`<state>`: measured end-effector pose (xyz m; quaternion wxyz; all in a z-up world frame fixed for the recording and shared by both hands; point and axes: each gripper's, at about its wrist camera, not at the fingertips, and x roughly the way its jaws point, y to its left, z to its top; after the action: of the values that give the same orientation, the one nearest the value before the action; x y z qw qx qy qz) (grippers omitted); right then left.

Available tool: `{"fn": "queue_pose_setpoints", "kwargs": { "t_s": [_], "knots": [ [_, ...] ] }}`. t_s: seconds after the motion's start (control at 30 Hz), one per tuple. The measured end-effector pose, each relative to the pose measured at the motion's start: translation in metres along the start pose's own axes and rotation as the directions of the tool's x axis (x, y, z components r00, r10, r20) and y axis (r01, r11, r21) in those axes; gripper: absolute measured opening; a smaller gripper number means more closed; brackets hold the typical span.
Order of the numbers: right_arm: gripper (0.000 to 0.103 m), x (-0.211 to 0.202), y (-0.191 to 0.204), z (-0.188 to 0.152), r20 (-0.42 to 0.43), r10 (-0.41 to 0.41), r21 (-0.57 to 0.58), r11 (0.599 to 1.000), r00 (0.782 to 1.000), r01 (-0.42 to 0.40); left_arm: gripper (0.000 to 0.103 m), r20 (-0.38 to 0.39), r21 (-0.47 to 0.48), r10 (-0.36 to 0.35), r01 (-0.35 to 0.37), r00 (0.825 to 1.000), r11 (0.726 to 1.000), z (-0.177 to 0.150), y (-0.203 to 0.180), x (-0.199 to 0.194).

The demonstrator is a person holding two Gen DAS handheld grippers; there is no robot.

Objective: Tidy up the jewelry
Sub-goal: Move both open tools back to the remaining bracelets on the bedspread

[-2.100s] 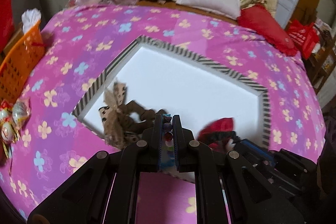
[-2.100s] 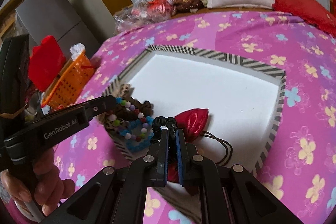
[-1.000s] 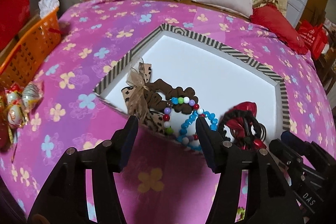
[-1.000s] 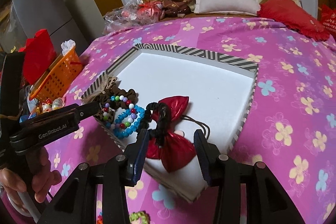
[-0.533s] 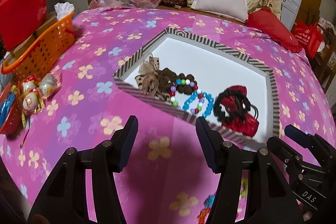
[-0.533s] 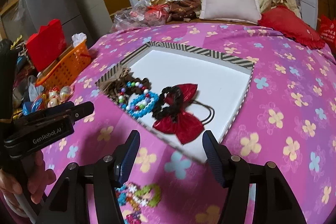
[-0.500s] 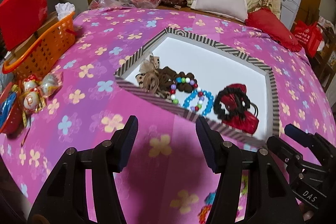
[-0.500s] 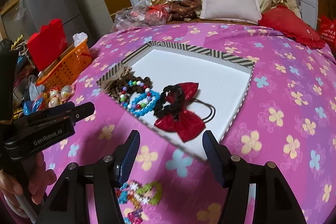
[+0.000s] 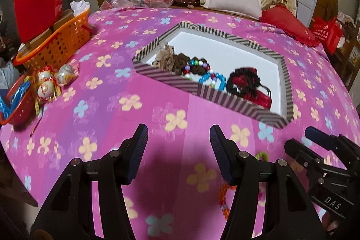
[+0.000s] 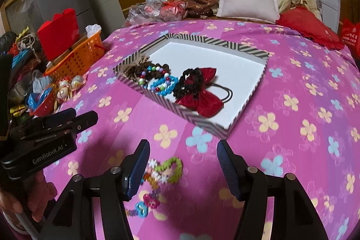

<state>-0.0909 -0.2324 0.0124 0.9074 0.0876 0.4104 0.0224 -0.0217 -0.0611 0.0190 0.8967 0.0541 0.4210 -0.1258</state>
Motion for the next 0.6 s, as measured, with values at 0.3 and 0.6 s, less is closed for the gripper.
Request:
{"fn": "queue_pose_setpoints", "kwargs": {
  "t_s": [0.3, 0.6],
  "knots": [
    [0.060, -0.008, 0.005, -0.018, -0.012, -0.005, -0.008, 1.000, 1.000, 0.005, 0.057, -0.018, 0.000, 0.001, -0.001, 1.000, 1.000, -0.030, -0.003, -0.010],
    [0.063, -0.013, 0.004, -0.027, -0.013, -0.010, -0.003, 1.000, 1.000, 0.010, 0.057, -0.028, 0.001, -0.011, 0.011, 1.000, 1.000, -0.046, -0.006, -0.016]
  ]
}}
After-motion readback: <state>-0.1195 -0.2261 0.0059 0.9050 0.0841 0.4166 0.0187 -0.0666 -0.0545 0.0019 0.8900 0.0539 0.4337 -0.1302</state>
